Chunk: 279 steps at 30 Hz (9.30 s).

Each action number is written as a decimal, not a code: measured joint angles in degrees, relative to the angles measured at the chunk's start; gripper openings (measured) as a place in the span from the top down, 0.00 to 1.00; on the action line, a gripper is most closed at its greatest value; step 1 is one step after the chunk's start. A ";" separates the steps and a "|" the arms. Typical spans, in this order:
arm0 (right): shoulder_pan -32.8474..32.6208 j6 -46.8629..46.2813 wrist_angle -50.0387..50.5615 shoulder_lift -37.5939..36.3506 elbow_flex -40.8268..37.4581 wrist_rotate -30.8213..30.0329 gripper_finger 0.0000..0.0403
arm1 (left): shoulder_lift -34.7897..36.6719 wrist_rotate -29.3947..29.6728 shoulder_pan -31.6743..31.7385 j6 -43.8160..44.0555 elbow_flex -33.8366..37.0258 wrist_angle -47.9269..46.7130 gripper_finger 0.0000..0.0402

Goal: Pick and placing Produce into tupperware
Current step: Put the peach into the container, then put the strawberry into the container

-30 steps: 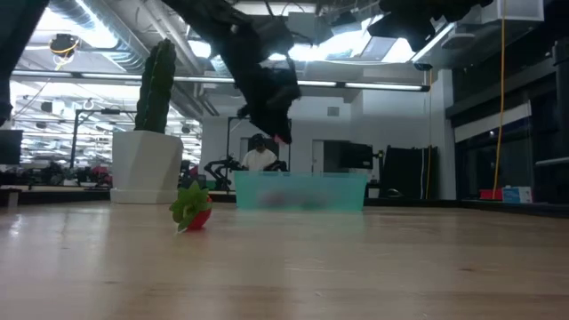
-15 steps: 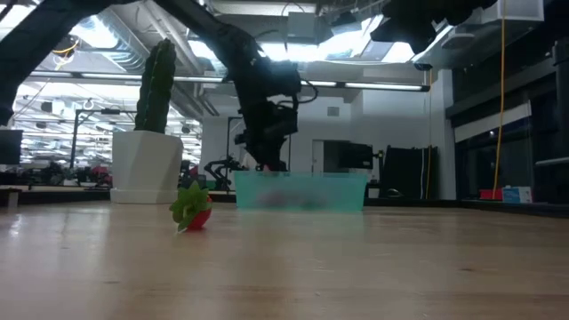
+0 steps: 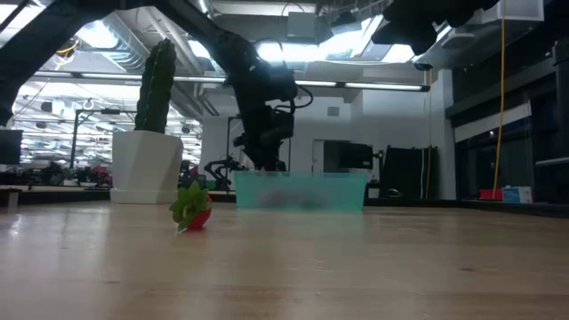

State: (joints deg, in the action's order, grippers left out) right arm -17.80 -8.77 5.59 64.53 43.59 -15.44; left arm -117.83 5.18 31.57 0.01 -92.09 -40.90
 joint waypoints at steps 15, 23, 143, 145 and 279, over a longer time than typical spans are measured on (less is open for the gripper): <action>-0.01 0.06 0.34 -0.02 -0.04 0.00 0.45 | -3.42 0.06 1.80 -0.77 0.07 1.03 0.72; 0.00 0.09 0.35 -0.02 -0.04 0.00 0.45 | -3.42 -0.34 2.23 -0.75 0.07 0.87 0.68; 0.00 -1.25 -1.42 -0.02 -0.02 0.00 0.45 | 25.52 -0.38 -46.91 -2.06 56.96 51.73 0.28; -0.02 -1.25 -1.42 -0.02 -0.02 -0.02 0.45 | 25.52 -2.00 -46.40 -2.06 56.96 51.78 0.28; -0.02 1.77 0.39 0.00 -0.04 -0.02 0.45 | -6.72 -16.35 6.66 -5.97 -13.94 -5.53 0.65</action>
State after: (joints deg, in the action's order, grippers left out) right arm -17.82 -7.01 5.98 64.53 43.55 -15.46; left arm -124.55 -11.17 38.23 -5.96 -106.04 -46.44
